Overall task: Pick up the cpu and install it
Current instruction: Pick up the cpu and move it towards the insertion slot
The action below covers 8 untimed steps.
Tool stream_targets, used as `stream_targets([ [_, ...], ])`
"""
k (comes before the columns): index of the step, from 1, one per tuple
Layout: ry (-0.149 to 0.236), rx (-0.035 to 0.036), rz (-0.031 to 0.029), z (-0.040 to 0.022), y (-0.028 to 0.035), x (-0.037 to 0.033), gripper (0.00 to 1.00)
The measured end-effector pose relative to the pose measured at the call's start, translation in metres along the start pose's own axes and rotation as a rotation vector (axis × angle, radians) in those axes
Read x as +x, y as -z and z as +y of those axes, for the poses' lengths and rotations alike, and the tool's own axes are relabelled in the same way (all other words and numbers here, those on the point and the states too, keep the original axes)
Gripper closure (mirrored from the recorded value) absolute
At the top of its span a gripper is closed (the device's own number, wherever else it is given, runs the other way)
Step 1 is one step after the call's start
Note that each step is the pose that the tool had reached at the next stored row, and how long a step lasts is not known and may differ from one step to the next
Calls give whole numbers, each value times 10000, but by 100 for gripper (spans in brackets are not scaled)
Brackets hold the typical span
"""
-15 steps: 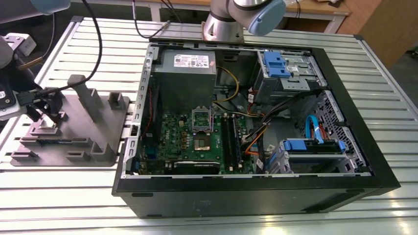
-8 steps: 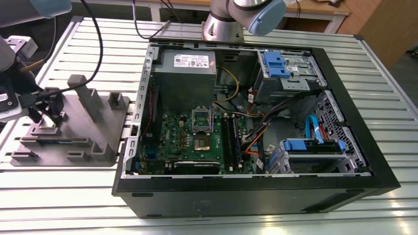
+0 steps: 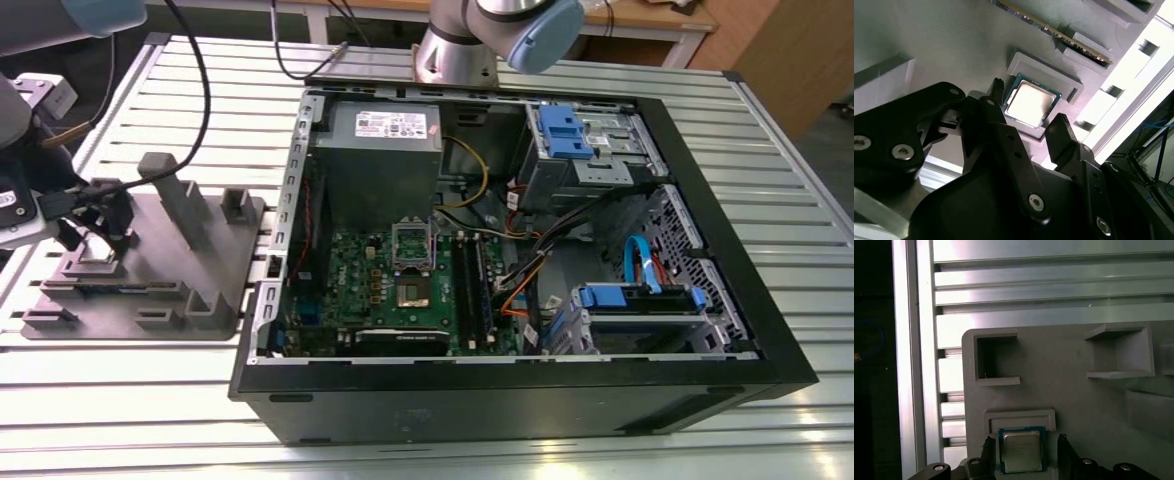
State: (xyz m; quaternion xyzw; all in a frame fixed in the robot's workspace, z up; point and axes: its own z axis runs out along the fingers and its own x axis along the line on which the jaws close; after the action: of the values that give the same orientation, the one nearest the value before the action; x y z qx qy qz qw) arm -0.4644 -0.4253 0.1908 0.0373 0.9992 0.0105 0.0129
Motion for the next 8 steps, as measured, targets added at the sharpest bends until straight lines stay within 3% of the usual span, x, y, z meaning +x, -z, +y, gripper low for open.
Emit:
stream_targets([
  [5,327,-6,7,0,-14,1,40],
  [8,396,33,6,-2,-24,0,40],
])
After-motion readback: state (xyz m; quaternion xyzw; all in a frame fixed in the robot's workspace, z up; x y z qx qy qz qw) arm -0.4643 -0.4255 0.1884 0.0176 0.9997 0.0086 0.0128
